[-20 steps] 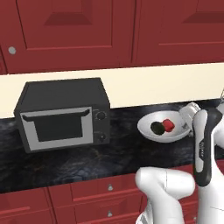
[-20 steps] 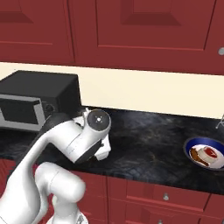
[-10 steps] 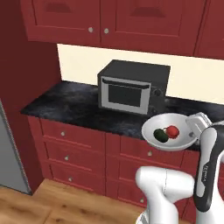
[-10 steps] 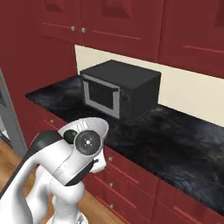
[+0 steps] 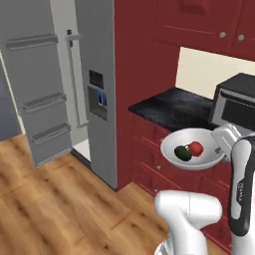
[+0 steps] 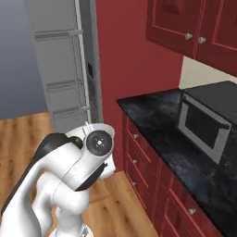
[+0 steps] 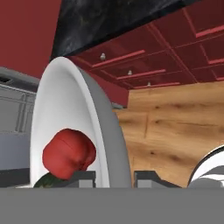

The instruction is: Place the bowl with the squash and bell pepper on the top shelf of the fridge. Place the bowl with the steak and chicken drumstick on the second highest shelf of the fridge.

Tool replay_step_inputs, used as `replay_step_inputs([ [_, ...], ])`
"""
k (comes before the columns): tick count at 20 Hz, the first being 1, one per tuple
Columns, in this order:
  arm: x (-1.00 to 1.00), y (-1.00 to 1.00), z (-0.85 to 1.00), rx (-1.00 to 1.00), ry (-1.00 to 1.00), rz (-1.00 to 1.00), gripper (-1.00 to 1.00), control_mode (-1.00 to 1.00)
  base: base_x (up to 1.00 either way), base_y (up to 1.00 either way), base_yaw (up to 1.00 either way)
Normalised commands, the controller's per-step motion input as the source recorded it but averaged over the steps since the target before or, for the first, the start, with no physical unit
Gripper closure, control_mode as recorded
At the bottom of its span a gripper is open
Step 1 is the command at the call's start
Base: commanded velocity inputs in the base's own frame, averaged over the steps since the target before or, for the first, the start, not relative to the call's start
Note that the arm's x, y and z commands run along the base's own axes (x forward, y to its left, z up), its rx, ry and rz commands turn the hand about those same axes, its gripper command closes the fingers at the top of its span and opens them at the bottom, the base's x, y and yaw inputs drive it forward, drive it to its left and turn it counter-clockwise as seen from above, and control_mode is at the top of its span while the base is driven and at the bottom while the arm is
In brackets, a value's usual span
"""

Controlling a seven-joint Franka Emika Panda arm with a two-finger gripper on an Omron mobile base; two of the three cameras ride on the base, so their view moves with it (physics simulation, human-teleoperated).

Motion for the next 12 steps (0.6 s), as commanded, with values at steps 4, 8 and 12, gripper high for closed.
replay_step_inputs([
  [4,0.00,0.00,0.00,0.00,0.00,0.00,1.00,1.00,1.00,0.99,0.29],
  [8,0.00,0.00,0.00,0.00,0.00,0.00,1.00,1.00,1.00,0.91,0.11],
  [12,0.00,0.00,0.00,0.00,0.00,0.00,1.00,1.00,1.00,1.00,0.00],
])
